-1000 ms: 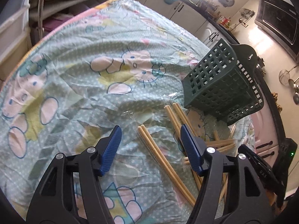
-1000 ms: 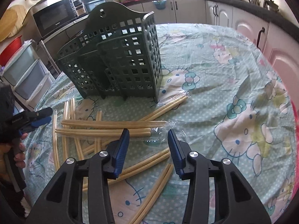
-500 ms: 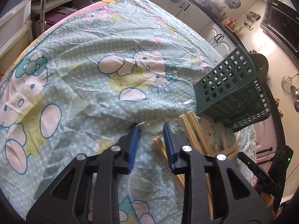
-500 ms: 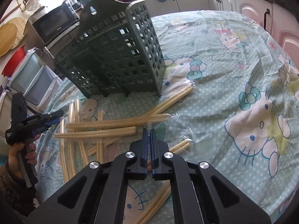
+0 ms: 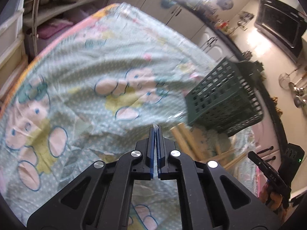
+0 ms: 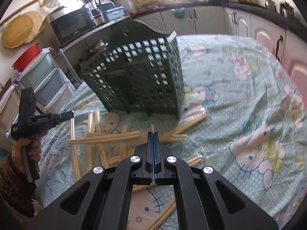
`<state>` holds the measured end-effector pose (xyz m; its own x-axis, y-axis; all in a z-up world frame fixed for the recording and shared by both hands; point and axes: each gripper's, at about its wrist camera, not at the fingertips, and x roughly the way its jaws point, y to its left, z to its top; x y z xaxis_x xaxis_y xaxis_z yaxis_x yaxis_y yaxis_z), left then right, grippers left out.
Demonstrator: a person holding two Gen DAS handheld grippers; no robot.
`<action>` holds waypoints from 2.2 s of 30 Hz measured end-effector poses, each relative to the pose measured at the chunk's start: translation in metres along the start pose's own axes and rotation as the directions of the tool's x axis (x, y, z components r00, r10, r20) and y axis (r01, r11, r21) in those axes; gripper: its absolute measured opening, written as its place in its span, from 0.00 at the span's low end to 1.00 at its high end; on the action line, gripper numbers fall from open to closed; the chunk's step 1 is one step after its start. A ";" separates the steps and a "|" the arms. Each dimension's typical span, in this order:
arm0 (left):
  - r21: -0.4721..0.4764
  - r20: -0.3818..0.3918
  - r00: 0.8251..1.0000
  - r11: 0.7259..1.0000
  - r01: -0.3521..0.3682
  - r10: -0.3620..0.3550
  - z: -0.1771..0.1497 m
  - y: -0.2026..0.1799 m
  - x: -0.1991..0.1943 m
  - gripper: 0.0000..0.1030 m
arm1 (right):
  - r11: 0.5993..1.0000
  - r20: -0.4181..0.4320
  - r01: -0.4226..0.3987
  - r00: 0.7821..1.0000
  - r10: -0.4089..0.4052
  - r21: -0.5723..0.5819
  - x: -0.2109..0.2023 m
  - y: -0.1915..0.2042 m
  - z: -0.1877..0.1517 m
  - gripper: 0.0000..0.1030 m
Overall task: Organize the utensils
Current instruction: 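Close the right gripper on a chopstick while the left gripper closes on another, then lift the right tool's chopstick over the caddy while the left tool carries its own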
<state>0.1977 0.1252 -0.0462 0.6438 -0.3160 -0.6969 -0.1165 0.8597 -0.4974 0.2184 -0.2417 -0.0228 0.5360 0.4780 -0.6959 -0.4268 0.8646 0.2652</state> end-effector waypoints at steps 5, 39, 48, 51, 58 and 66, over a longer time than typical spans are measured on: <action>0.061 0.079 0.996 0.998 0.036 -0.040 0.009 -0.019 -0.034 0.00 | 0.998 0.073 -0.008 0.997 0.013 -0.070 -0.023 0.020 0.011 0.01; 0.391 0.232 0.919 0.896 0.211 -0.318 0.070 -0.193 -0.132 0.00 | 0.958 0.392 0.057 0.918 0.061 -0.282 -0.157 0.093 0.108 0.01; 0.403 0.281 0.902 0.893 0.200 -0.328 0.101 -0.223 -0.138 0.00 | 0.957 0.478 0.099 0.877 0.045 -0.272 -0.184 0.091 0.142 0.01; 0.408 0.299 0.896 0.893 0.190 -0.327 0.114 -0.233 -0.138 0.00 | 0.959 0.498 0.114 0.866 0.032 -0.259 -0.189 0.087 0.156 0.01; 0.395 0.333 0.888 0.902 0.175 -0.318 0.141 -0.247 -0.131 0.00 | 0.963 0.526 0.151 0.850 -0.012 -0.222 -0.191 0.076 0.181 0.01; 0.355 0.360 0.886 0.921 0.160 -0.292 0.160 -0.236 -0.106 0.00 | 0.964 0.512 0.171 0.858 -0.044 -0.204 -0.175 0.065 0.189 0.01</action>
<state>0.2780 0.0196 0.2278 0.8768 -0.3866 -0.2860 0.2638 0.8840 -0.3860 0.2345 -0.2393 0.2422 0.8514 0.4516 -0.2668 -0.4685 0.8835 0.0005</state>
